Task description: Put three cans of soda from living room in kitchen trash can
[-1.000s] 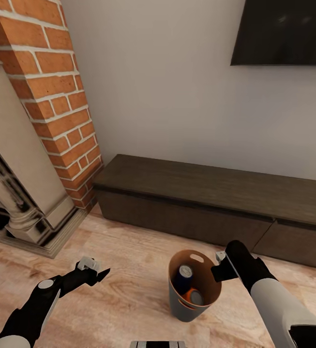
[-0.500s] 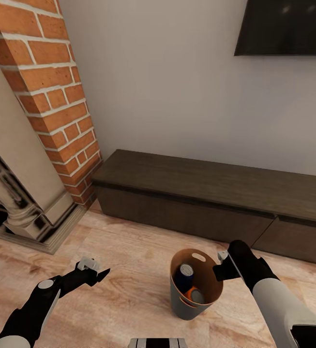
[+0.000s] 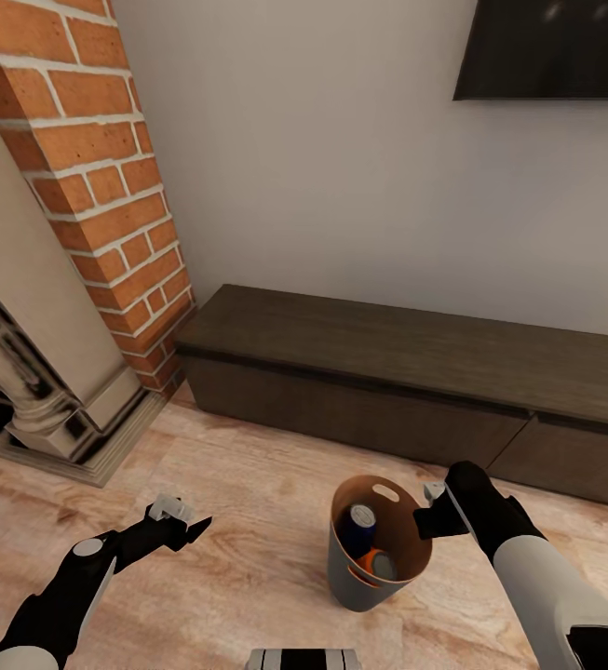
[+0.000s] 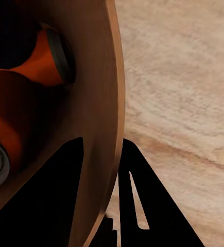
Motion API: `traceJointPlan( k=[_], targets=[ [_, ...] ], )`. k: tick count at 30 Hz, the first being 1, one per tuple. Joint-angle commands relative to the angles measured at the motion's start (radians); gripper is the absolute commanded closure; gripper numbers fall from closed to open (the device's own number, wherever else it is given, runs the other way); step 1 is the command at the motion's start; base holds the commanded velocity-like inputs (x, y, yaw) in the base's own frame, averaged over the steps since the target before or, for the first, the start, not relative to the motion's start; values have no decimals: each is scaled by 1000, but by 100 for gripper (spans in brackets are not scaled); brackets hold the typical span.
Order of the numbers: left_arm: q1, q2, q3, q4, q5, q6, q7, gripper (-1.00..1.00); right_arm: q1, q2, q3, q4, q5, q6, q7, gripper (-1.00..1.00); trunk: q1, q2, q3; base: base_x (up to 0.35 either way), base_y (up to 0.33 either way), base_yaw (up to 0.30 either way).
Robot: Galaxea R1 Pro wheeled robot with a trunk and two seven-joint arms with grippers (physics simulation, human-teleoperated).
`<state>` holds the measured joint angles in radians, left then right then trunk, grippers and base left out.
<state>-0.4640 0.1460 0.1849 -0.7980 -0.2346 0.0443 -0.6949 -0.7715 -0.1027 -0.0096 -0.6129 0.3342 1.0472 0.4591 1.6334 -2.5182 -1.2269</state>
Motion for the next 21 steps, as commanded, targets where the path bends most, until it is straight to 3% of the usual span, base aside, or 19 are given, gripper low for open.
traceJointPlan(
  k=[1, 7, 8, 21],
  targets=[
    [-1, 0, 0, 1, 0, 0, 0, -100, 1, 24, -6, 10, 26, 0, -1, 100, 1, 0, -1, 0, 0, 0],
    [-1, 0, -1, 1, 0, -1, 0, -100, 1, 24, -6, 10, 26, 0, -1, 100, 1, 0, -1, 0, 0, 0],
    [-1, 0, -1, 2, 0, -1, 0, -100, 1, 24, -6, 10, 26, 0, -1, -100, 1, 0, -1, 0, 0, 0],
    [-1, 0, 0, 2, 0, -1, 0, -100, 1, 24, -6, 10, 26, 0, -1, -100, 1, 0, -1, 0, 0, 0]
  ],
)
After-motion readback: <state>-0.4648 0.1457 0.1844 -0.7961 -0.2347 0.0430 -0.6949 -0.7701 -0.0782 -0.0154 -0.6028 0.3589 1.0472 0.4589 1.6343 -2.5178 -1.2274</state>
